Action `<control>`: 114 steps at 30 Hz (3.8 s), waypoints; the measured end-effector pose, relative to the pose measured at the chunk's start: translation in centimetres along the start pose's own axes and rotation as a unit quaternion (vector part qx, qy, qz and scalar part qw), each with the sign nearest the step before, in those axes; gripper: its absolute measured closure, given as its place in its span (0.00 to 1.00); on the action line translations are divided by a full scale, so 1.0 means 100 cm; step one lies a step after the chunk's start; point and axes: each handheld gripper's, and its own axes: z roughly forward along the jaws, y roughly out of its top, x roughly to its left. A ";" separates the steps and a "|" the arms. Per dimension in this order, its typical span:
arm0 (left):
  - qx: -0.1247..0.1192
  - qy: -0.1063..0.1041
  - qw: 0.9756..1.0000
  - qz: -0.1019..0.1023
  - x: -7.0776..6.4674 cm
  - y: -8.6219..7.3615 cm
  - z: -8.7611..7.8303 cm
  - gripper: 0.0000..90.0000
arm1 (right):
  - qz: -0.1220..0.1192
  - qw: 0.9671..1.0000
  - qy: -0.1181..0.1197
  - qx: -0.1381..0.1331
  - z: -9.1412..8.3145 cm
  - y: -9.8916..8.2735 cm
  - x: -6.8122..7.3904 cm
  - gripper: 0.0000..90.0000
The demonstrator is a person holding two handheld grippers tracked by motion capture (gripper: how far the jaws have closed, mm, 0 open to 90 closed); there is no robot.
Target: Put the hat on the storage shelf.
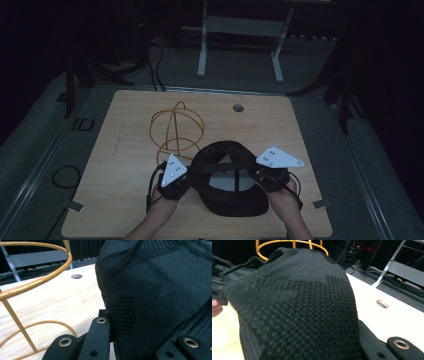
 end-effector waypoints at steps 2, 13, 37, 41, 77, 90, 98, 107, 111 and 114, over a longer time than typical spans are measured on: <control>-0.002 -0.002 1.000 0.004 -0.002 0.002 -0.001 0.98 | 0.000 1.000 -0.001 -0.001 -0.001 -0.001 0.000 0.99; -0.022 -0.025 0.999 0.001 -0.008 0.019 -0.005 0.99 | 0.013 1.000 0.016 -0.022 -0.013 -0.013 -0.004 0.82; -0.063 -0.045 0.997 0.008 -0.022 0.068 -0.012 0.99 | 0.014 0.998 0.058 -0.036 -0.053 -0.042 -0.008 0.40; -0.062 -0.044 0.997 0.010 -0.024 0.067 -0.013 0.99 | 0.001 0.995 0.093 -0.024 -0.062 -0.050 -0.004 0.40; -0.088 -0.284 0.953 0.055 0.019 0.053 -0.028 0.99 | -0.149 0.966 0.203 -0.065 -0.078 -0.006 0.000 0.51; -0.094 -0.276 0.955 0.056 0.015 0.061 -0.025 0.99 | -0.184 0.962 0.191 -0.057 -0.060 -0.003 0.017 0.68; -0.083 -0.266 0.959 0.056 0.015 0.060 -0.021 0.99 | -0.181 0.964 0.184 -0.056 -0.057 -0.007 0.013 0.97; -0.065 -0.242 0.965 0.081 0.010 0.062 -0.020 0.96 | -0.155 0.969 0.177 -0.071 -0.063 -0.007 0.005 0.98; -0.065 -0.183 0.973 0.123 0.003 0.062 -0.025 0.90 | -0.146 0.971 0.172 -0.076 -0.067 -0.006 0.001 0.98; -0.069 -0.160 0.975 0.135 0.001 0.062 -0.028 0.87 | -0.141 0.972 0.169 -0.077 -0.069 -0.006 -0.002 0.98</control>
